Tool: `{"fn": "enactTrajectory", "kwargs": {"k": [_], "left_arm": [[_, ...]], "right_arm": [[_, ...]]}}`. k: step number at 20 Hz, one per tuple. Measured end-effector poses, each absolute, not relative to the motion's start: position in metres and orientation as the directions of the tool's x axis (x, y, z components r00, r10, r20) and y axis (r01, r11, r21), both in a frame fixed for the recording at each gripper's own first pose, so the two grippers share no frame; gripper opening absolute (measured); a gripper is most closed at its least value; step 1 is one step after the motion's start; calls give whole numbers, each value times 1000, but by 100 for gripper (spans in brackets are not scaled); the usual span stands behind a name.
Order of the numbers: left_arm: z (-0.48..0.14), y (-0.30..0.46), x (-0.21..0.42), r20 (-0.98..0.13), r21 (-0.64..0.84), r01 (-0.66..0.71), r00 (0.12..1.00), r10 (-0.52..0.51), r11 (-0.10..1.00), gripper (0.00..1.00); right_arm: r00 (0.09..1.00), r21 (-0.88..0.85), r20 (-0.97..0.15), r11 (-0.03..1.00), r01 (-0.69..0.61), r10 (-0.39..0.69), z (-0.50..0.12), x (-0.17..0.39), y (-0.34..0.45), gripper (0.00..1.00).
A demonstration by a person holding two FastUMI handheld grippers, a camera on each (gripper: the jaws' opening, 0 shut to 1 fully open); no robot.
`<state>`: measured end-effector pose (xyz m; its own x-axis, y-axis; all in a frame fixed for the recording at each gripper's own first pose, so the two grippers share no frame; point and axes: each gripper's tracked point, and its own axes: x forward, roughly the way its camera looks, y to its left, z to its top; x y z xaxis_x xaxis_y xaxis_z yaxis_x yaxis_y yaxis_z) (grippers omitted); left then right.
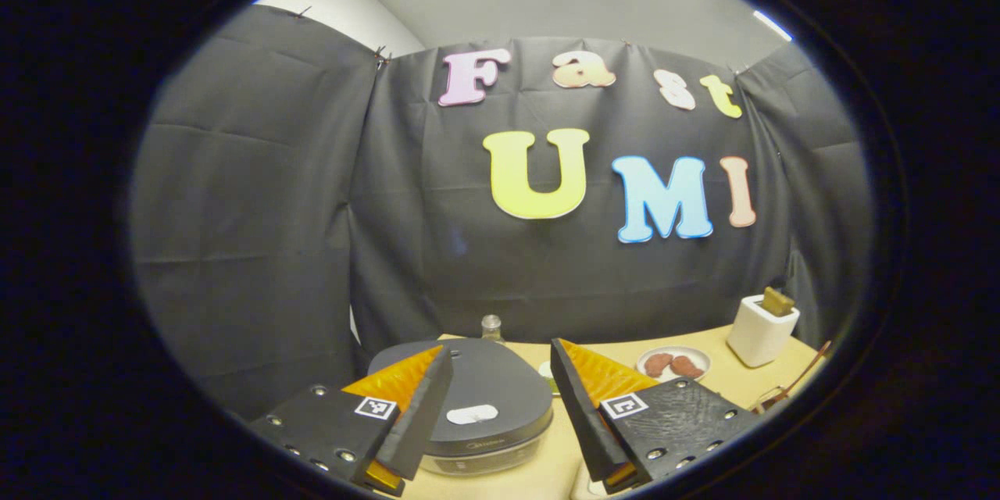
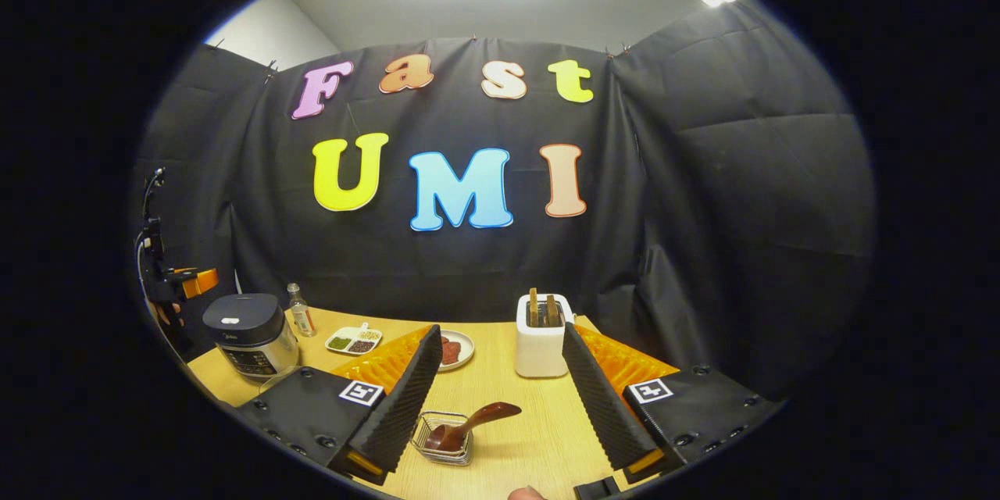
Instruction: Close the left gripper, press the button to open the rice cooker; take a wooden spoon from the chopstick holder with the right hand, scoop a spoonful of rice and pour it into the rice cooker, then put the wooden spoon back into the chopstick holder.
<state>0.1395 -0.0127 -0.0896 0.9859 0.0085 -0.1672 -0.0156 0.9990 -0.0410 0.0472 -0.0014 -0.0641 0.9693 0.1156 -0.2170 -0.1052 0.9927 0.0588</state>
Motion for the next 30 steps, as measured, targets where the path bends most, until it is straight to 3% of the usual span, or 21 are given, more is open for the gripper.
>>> {"fn": "enactTrajectory", "kwargs": {"k": [8, 17, 19, 20, 30], "left_arm": [[-17, -33, 39, -103, -4, 16, 995, -16, 1000, 80], [-5, -16, -35, -85, -27, 60, 994, -62, 998, 80], [-6, -8, -44, -87, -31, 56, 994, -59, 998, 79], [-6, -6, -49, -86, -32, 61, 994, -63, 998, 80], [12, 1, -71, -58, -37, 89, 994, -91, 995, 79]], "right_arm": [[966, 58, -149, 977, -206, 212, -38, 40, 8, 98], [970, 48, -100, 974, -219, 223, -19, -5, 55, 98], [972, 50, -86, 975, -215, 219, -14, -16, 62, 93], [973, 52, -81, 976, -212, 215, -11, -21, 64, 98], [980, 75, -45, 979, -191, 195, 7, -45, 70, 98]]}}
